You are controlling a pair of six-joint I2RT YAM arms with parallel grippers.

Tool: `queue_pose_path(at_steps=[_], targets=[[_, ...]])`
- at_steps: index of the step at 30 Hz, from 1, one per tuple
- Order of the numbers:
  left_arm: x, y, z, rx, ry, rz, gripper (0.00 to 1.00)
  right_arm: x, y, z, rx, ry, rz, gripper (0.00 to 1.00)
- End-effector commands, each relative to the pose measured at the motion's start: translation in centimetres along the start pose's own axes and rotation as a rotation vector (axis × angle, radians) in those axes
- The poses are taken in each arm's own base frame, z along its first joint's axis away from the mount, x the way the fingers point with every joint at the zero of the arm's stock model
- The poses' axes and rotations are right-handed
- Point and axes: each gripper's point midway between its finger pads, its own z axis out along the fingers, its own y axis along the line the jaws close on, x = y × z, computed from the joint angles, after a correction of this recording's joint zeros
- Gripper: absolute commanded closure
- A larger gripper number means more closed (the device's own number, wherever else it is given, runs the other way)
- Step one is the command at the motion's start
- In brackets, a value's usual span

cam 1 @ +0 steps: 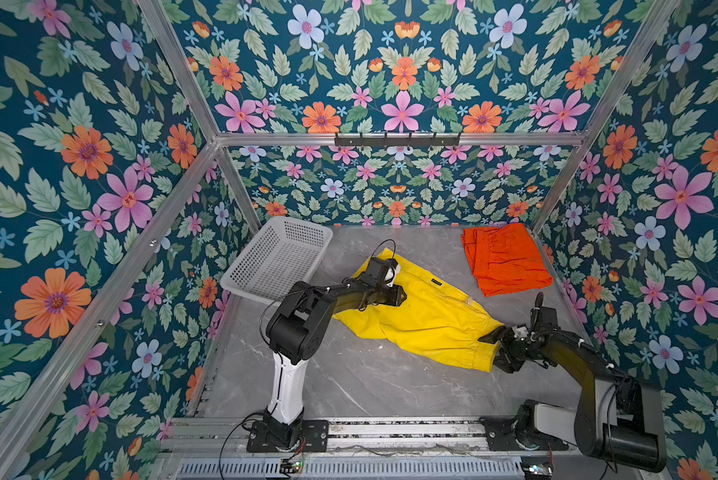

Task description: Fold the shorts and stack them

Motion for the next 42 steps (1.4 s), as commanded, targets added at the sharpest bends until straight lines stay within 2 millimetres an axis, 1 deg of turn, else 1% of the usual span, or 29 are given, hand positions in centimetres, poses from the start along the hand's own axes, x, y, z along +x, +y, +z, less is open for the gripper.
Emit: queue_pose_path(at_steps=[1,3,5,8,10,13,16,19,23,27,29,31,33,34,37,39,42], targets=[[-0.2,-0.3,0.2,0.022,-0.013,-0.002,0.59,-1.9,0.7,0.5,-0.030,-0.066,-0.051,0.32],[0.0,-0.3,0.3,0.027,-0.009,-0.007,0.59,-2.4,1.0,0.8,-0.044,-0.073,-0.063,0.36],[0.2,-0.2,0.5,0.026,-0.006,-0.014,0.59,-2.9,1.6,0.9,-0.073,-0.085,-0.089,0.44],[0.1,-0.3,0.3,0.027,-0.011,-0.021,0.59,-3.2,2.4,0.5,-0.090,-0.094,-0.112,0.64],[-0.5,-0.4,-0.4,0.022,-0.025,-0.022,0.58,-2.9,2.8,-0.1,-0.069,-0.093,-0.138,0.75],[-2.0,0.1,-2.3,-0.009,-0.070,-0.034,0.56,-1.8,3.5,-1.6,0.011,-0.094,-0.208,0.81],[-2.8,1.7,-4.2,-0.045,-0.097,-0.072,0.56,-0.8,4.3,-3.5,0.084,-0.111,-0.275,0.83],[-2.1,3.3,-5.0,-0.085,-0.090,-0.094,0.57,-0.6,5.2,-5.6,0.128,-0.144,-0.312,0.84],[0.5,4.6,-4.3,-0.103,-0.029,-0.120,0.58,-0.7,6.9,-8.4,0.190,-0.186,-0.383,0.85],[3.0,5.4,-3.3,-0.098,0.009,-0.169,0.59,-1.2,9.3,-11.0,0.243,-0.222,-0.463,0.86],[3.7,5.1,-2.9,-0.083,0.014,-0.186,0.59,-1.3,10.6,-12.0,0.262,-0.234,-0.500,0.86],[4.1,4.4,-2.6,-0.068,0.019,-0.184,0.59,-1.5,12.1,-12.9,0.284,-0.245,-0.544,0.86],[3.9,3.7,-2.6,-0.054,0.014,-0.183,0.59,-1.5,13.3,-13.3,0.322,-0.248,-0.589,0.87],[3.5,3.4,-2.9,-0.047,-0.001,-0.185,0.59,-1.6,13.9,-13.4,0.336,-0.246,-0.607,0.86],[1.5,2.5,-4.6,-0.041,-0.061,-0.175,0.55,-1.9,15.4,-13.7,0.391,-0.252,-0.657,0.86],[0.1,2.5,-5.9,-0.056,-0.099,-0.169,0.53,-2.2,16.1,-13.8,0.423,-0.252,-0.681,0.86],[-1.2,3.1,-7.3,-0.068,-0.150,-0.186,0.51,-2.7,17.1,-13.7,0.466,-0.251,-0.712,0.87]])
